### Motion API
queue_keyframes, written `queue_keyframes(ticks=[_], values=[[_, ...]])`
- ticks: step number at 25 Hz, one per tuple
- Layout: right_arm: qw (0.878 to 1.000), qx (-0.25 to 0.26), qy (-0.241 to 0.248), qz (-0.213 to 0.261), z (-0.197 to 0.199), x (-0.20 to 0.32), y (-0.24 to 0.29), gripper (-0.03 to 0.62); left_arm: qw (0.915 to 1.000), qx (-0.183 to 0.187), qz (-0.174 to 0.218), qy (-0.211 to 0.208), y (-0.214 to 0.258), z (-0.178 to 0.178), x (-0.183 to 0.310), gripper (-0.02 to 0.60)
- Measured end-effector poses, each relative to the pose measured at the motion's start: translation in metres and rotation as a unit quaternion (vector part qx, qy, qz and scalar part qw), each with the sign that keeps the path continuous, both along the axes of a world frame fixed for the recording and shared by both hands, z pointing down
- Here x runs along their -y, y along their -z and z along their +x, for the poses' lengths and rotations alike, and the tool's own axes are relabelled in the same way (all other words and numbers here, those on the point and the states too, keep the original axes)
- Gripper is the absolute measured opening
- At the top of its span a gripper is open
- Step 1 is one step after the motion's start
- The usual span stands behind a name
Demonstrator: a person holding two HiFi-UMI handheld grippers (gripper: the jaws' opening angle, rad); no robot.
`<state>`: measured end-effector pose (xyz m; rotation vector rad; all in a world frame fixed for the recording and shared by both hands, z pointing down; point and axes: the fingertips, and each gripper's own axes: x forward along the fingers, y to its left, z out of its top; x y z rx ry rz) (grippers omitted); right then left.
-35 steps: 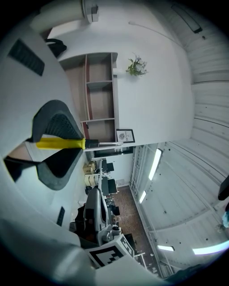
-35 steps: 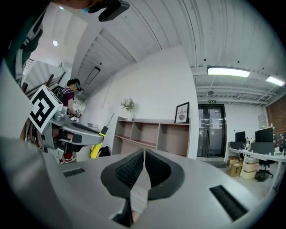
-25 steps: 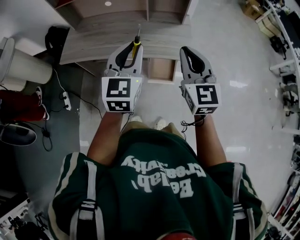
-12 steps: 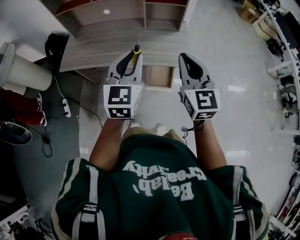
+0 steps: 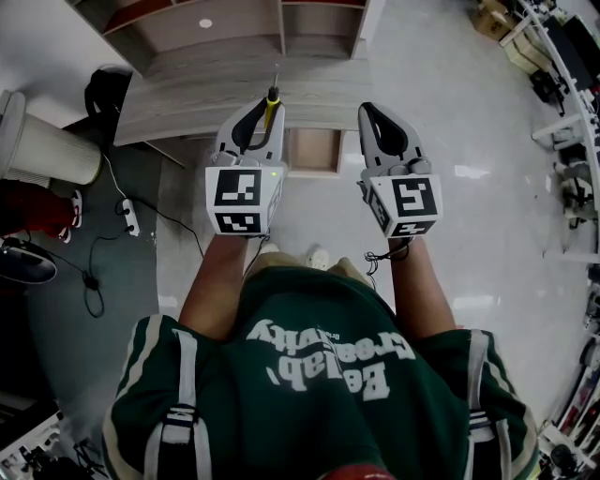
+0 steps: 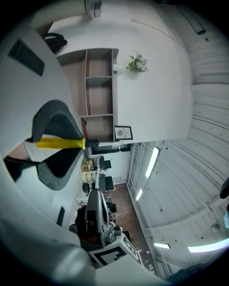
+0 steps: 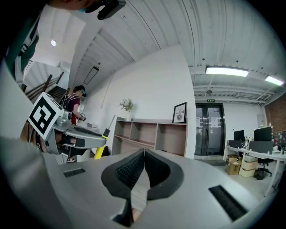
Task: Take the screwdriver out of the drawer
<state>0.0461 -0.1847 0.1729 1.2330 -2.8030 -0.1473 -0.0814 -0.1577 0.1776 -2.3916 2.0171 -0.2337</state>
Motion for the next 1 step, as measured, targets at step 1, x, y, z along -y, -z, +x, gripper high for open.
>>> queue_keyframes(ticks=[1], values=[[1.000, 0.000, -0.001, 0.000, 0.0016, 0.0006, -0.0001, 0.034, 1.0000, 0.000, 0.000, 0.000, 0.0001, 0.0012, 0.0004, 0.078]])
